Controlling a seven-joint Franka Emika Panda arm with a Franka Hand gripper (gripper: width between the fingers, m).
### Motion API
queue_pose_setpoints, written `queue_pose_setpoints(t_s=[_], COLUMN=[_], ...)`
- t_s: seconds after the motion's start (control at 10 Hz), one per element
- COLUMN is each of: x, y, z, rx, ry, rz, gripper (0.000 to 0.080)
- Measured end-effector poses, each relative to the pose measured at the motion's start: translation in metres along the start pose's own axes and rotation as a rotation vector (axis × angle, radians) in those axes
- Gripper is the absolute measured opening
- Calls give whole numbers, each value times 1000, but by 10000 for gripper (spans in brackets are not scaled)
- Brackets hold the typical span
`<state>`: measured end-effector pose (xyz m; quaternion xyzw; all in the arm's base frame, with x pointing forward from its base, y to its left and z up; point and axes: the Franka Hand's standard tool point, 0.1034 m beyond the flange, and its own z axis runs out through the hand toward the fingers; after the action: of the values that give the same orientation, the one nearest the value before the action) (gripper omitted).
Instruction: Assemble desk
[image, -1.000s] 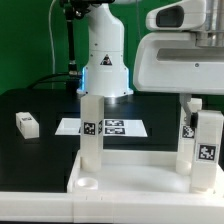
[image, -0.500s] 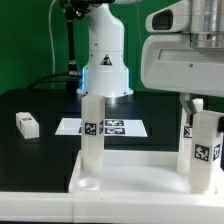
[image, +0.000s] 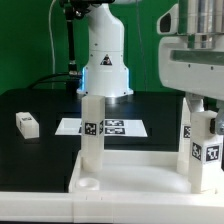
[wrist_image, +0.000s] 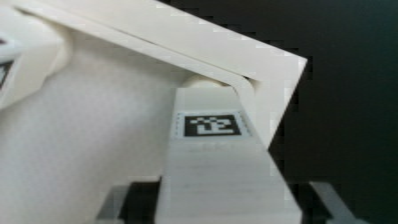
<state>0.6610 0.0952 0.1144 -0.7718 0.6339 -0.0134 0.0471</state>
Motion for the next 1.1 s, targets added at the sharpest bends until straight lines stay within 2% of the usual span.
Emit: queue_pose_setpoints(t_s=[0.3,0.4,0.5,0.6,0.7,1.1], x=[0,0,0,-3,-8,-13], y=[0,0,0,1,0,0], z=[0,0,0,1,1,1], rx=[0,0,-2,-3,-3,-12], ry=[0,0,4,4,3,15], rz=[51,6,-88,-180,-249,-684], gripper=[289,385,385,557,632,648])
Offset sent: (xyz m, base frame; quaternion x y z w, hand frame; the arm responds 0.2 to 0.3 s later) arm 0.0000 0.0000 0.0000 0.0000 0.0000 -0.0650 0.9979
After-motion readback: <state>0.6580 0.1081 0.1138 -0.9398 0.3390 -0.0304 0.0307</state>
